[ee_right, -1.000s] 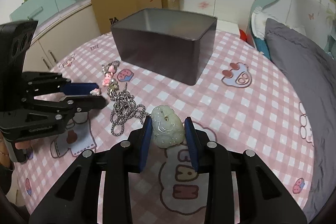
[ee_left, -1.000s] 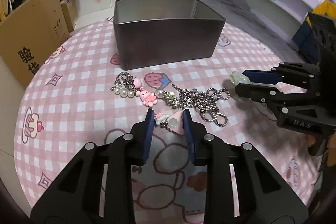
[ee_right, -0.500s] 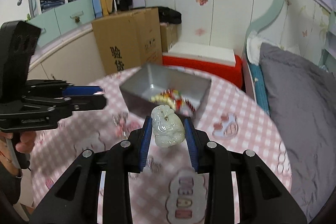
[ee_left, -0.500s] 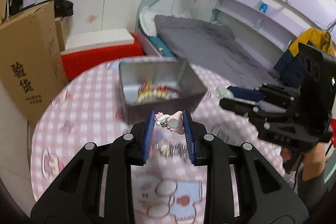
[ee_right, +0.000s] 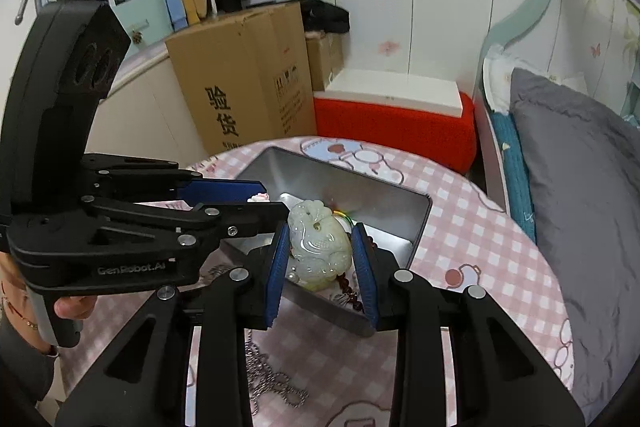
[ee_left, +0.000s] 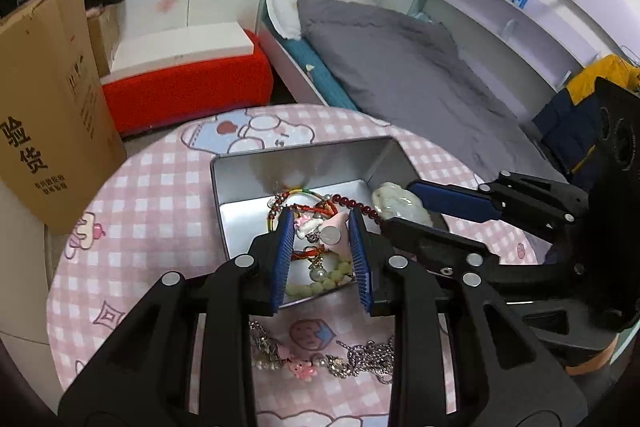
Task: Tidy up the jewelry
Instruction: 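Carry charm chain and jade pendant into the grey box and release both, then withdraw both grippers from the box toward the remaining jewelry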
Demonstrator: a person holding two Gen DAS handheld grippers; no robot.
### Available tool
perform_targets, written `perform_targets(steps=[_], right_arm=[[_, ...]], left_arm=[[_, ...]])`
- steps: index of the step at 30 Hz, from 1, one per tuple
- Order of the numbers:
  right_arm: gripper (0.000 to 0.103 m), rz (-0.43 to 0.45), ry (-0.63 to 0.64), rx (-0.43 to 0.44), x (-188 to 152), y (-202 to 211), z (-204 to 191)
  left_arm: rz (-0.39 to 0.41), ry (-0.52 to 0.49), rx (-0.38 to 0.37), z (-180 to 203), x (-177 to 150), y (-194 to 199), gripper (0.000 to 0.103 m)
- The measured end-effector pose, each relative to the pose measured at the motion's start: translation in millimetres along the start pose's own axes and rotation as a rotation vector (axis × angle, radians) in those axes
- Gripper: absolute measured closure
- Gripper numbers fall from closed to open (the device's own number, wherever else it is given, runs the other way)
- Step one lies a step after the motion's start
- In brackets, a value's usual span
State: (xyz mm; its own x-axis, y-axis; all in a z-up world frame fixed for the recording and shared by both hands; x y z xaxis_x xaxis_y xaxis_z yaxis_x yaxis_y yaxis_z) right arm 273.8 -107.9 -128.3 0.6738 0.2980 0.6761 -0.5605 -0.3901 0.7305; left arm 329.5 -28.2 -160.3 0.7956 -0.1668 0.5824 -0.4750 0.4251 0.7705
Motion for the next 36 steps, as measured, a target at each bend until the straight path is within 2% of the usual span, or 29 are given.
perform_targets(steps=[8,12,19,21,23,31,36], right_arm=[[0.074,-0.024,-0.023,0.008,-9.5,-15.3,8.4],[0.074,-0.019,-0.035,0.020,-8.9,-17.1,10.9],[0.073,-0.015,-0.056,0.036,-7.5,-15.9,14.0],[0.072,-0.020,-0.052,0.036,-7.4,-17.0,13.3],[0.072,-0.019,-0.053,0.039,-7.3,-16.2,11.7],[0.072,0.036,-0.056,0.042,-4.5,9.1,5.0],[0.072,0.060,-0.040,0.025,-16.9,30.3,-3.6]], left_arm=[[-0.015,-0.001,0.014,-5.9,-0.6,-8.2,0.074],[-0.010,0.000,0.034,-7.3,-0.6,-8.7,0.066],[0.002,0.014,0.014,-9.5,-1.3,-3.9,0.063],[0.013,0.017,-0.016,-6.9,-1.8,0.5,0.050],[0.035,0.006,0.010,-4.9,-2.7,7.3,0.045],[0.088,-0.003,0.056,-7.7,-16.7,40.0,0.045],[0.112,-0.017,0.148,-14.5,-42.4,59.8,0.045]])
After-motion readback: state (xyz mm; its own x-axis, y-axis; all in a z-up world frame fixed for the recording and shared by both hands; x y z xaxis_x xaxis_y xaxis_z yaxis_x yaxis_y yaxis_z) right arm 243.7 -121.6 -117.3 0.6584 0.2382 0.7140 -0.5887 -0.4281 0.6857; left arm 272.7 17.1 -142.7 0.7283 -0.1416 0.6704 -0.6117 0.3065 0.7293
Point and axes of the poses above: each gripper's, at about its wrist camera, not at the fingertips, and y roughly against the way its jaws point, z to its right, x to its top, the point moved 5 cm from there along -y, roughly the way its jaws point, and after that the axes turned 3 degrees about -z, right-handed, at the moved point
